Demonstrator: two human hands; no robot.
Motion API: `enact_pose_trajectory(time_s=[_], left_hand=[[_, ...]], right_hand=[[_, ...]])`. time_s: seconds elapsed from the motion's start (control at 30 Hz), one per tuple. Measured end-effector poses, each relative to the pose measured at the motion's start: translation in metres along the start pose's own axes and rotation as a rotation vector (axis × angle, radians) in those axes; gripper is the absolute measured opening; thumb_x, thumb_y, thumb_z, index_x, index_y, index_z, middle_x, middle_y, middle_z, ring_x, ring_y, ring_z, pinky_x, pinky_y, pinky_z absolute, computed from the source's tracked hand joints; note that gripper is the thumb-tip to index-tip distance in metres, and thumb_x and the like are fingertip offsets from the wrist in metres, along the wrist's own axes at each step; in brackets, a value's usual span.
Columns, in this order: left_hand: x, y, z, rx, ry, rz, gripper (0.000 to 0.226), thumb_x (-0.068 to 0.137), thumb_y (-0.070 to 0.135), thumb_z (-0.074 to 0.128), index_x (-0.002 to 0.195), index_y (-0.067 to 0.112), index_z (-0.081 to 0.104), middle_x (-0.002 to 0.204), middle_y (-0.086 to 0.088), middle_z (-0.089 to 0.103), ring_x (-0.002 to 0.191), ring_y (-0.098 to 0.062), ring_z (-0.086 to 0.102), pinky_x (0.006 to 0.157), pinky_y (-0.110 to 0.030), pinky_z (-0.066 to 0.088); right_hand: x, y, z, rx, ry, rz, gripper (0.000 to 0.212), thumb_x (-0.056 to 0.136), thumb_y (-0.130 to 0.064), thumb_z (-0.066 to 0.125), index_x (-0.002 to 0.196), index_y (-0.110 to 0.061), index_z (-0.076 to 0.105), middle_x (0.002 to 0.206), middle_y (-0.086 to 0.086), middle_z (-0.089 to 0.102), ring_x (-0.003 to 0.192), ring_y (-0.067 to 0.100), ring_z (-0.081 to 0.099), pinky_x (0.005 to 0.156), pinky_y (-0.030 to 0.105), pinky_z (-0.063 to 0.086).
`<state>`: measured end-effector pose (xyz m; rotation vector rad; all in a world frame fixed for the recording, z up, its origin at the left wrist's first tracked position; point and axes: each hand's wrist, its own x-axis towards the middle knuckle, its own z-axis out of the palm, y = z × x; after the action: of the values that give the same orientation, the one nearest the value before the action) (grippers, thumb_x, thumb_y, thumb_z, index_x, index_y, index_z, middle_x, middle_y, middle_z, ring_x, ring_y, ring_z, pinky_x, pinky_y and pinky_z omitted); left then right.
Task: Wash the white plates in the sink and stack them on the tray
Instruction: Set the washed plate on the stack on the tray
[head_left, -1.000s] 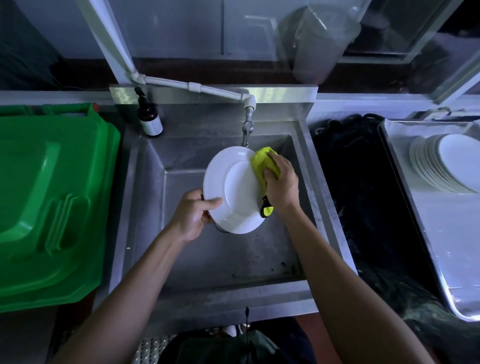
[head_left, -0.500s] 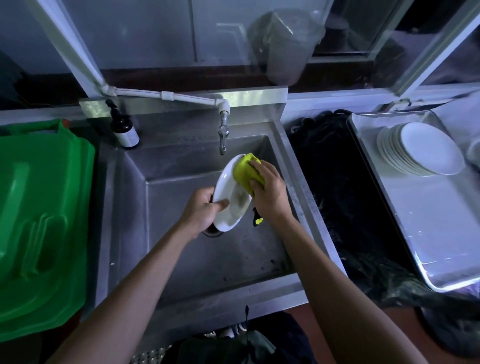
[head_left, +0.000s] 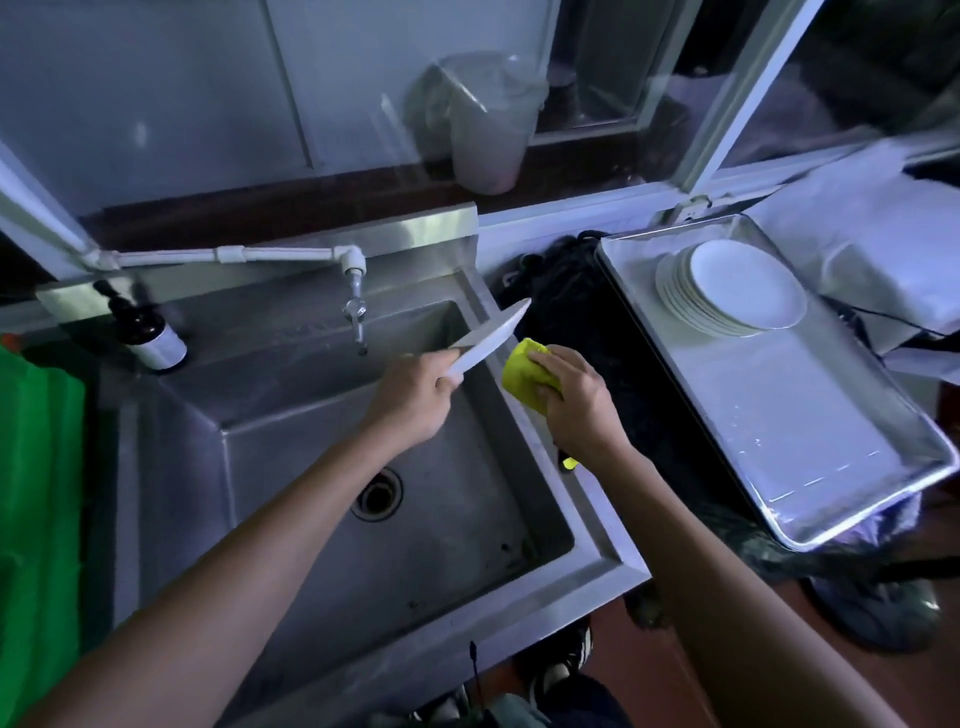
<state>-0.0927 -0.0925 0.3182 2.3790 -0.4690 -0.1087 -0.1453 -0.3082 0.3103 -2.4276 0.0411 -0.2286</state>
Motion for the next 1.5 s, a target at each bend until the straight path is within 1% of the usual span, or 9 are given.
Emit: enact_pose_trajectory(time_s=[0.07,0.17,0.3,0.43,0.63,0.8,1.0,1.13,1.5], left_hand=[[0.019,0.023,0.008,0.103,0.001,0.097,0.022,0.096,0.009,0.053,0.104,0.018,0.072,0.063,0.000,0.045,0.061,-0.033,0.053,0.050,-0.035,0.036],[0.051,0.062,0.026,0.147,-0.020,0.217,0.046,0.100,0.011,0.052,0.135,0.039,0.062,0.085,0.001,0.065,0.067,-0.022,0.058,0.053,-0.026,0.038],[0.096,0.118,0.063,0.206,-0.072,0.305,0.053,0.098,0.005,0.051,0.137,0.040,0.059,0.123,0.001,0.073,0.102,-0.027,0.070,0.076,-0.041,0.059],[0.130,0.174,0.109,0.210,-0.049,0.416,0.059,0.093,-0.001,0.047,0.133,0.039,0.064,0.128,0.012,0.069,0.104,-0.013,0.071,0.078,-0.038,0.059],[0.182,0.244,0.179,0.330,-0.073,0.467,0.067,0.091,-0.004,0.040,0.139,0.038,0.058,0.143,0.010,0.059,0.134,-0.018,0.054,0.103,-0.037,0.049],[0.213,0.272,0.229,0.394,-0.161,0.466,0.071,0.090,-0.007,0.040,0.144,0.036,0.052,0.150,0.010,0.052,0.142,-0.019,0.045,0.112,-0.038,0.041],[0.234,0.286,0.271,0.453,-0.179,0.446,0.064,0.093,-0.001,0.041,0.142,0.037,0.054,0.147,0.012,0.054,0.140,-0.020,0.047,0.105,-0.038,0.043],[0.241,0.280,0.287,0.497,-0.175,0.462,0.065,0.090,-0.005,0.043,0.144,0.031,0.054,0.148,0.004,0.055,0.137,-0.025,0.049,0.106,-0.038,0.038],[0.256,0.267,0.313,0.774,-0.331,0.496,0.070,0.098,0.009,0.039,0.159,0.031,0.013,0.167,-0.004,0.018,0.153,-0.028,0.015,0.120,-0.042,0.018]], right_hand=[[-0.001,0.017,-0.019,-0.010,0.031,0.022,0.050,0.081,0.007,0.061,0.128,-0.011,0.065,0.133,0.008,0.058,0.115,0.027,0.057,0.089,0.023,0.040],[0.000,0.047,-0.054,-0.050,0.061,0.056,0.050,0.083,0.003,0.060,0.129,-0.014,0.064,0.136,0.006,0.057,0.117,0.027,0.055,0.090,0.024,0.038],[0.000,0.092,-0.105,-0.073,0.120,0.117,0.052,0.081,0.003,0.063,0.130,-0.013,0.064,0.135,0.008,0.058,0.117,0.031,0.056,0.091,0.022,0.035],[-0.004,0.138,-0.156,-0.050,0.168,0.132,0.045,0.080,-0.003,0.062,0.124,-0.010,0.067,0.129,0.011,0.062,0.111,0.035,0.059,0.090,0.027,0.040],[-0.002,0.209,-0.209,-0.048,0.174,0.185,0.052,0.083,0.007,0.056,0.130,-0.014,0.064,0.136,0.006,0.057,0.116,0.032,0.055,0.093,0.032,0.045],[0.001,0.250,-0.230,-0.038,0.147,0.191,0.050,0.083,0.006,0.056,0.129,-0.012,0.064,0.132,0.007,0.058,0.112,0.034,0.055,0.091,0.035,0.045],[0.000,0.282,-0.236,-0.002,0.153,0.208,0.047,0.085,0.003,0.057,0.128,-0.015,0.064,0.134,0.005,0.058,0.111,0.034,0.055,0.090,0.041,0.047],[0.000,0.296,-0.236,0.020,0.140,0.241,0.047,0.086,0.002,0.057,0.129,-0.018,0.064,0.134,0.002,0.057,0.109,0.031,0.055,0.089,0.040,0.048],[0.001,0.317,-0.228,0.055,0.125,0.249,0.044,0.085,0.001,0.060,0.127,-0.013,0.065,0.133,0.005,0.058,0.111,0.031,0.056,0.091,0.039,0.047]])
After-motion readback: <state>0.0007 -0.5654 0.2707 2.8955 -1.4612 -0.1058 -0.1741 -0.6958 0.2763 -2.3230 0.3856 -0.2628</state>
